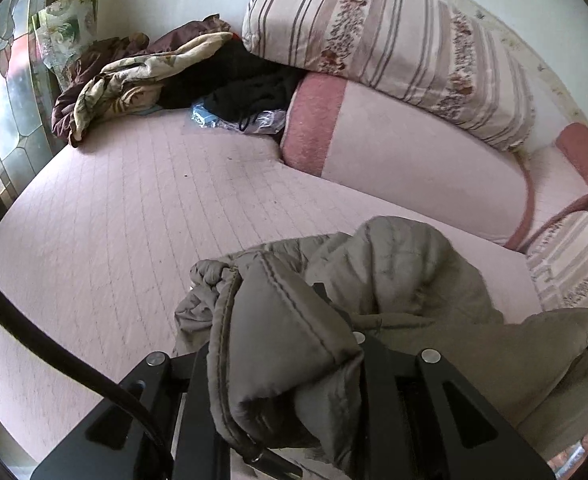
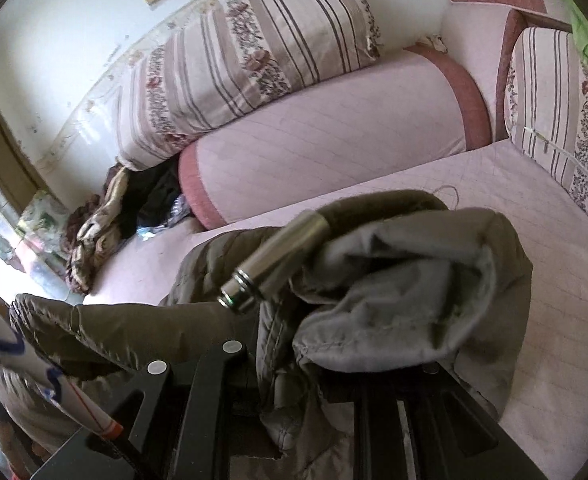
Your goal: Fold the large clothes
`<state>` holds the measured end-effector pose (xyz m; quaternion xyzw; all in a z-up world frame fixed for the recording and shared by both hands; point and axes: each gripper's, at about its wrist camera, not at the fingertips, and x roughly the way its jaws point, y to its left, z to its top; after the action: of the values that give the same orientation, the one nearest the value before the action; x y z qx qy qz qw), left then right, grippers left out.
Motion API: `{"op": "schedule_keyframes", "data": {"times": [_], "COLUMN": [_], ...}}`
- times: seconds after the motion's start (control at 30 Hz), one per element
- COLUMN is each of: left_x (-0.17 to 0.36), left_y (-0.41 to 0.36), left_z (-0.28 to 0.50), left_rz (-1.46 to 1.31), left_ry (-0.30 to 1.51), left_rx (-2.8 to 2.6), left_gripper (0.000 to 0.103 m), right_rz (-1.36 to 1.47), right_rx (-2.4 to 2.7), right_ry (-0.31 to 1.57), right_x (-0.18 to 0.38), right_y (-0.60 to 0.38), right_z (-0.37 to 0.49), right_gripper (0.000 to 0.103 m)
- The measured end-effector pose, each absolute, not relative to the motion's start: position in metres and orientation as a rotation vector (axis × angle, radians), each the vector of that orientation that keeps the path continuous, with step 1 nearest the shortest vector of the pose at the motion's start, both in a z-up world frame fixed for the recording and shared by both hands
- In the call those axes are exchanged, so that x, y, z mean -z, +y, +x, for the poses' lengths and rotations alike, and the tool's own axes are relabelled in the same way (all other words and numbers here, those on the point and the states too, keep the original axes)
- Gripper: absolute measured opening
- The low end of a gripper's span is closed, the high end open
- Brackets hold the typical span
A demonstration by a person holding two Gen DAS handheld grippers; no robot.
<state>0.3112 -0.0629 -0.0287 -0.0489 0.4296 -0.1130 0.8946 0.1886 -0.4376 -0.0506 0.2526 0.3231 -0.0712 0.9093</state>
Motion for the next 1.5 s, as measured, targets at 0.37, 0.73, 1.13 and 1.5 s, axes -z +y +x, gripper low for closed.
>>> {"op": "schedule_keyframes", "data": {"times": [0.37, 0.73, 1.13, 1.5], "left_x": [0.089, 0.094, 0.027, -0.021], "left_y": [-0.088, -0.078, -0.042, -0.058], "left_z": [0.386, 0.408, 0.366, 0.323], "left_rz": [-0.024, -0.151, -0.375, -0.181], "left_ry": [0.939, 1.010, 0.988, 0.798], "left_rx": [0.120, 0.173, 0.301, 0.204], "left_gripper": [0.021, 0.035, 0.058, 0.067], "right_rz": [0.480, 0.619, 0.672, 0.457], "right_rx": [0.239, 0.235, 0.201, 0.258], "right_ry": [0.742, 0.743, 0.592, 0.524], "right_x": [0.094, 0.117, 0.059, 0.006], "right_y": [-0.458, -0.480, -0.485, -0.461], "right_z": [0.273, 0.294, 0.245, 0.189], "right_gripper": [0.020, 0.032, 0.076, 0.086]}}
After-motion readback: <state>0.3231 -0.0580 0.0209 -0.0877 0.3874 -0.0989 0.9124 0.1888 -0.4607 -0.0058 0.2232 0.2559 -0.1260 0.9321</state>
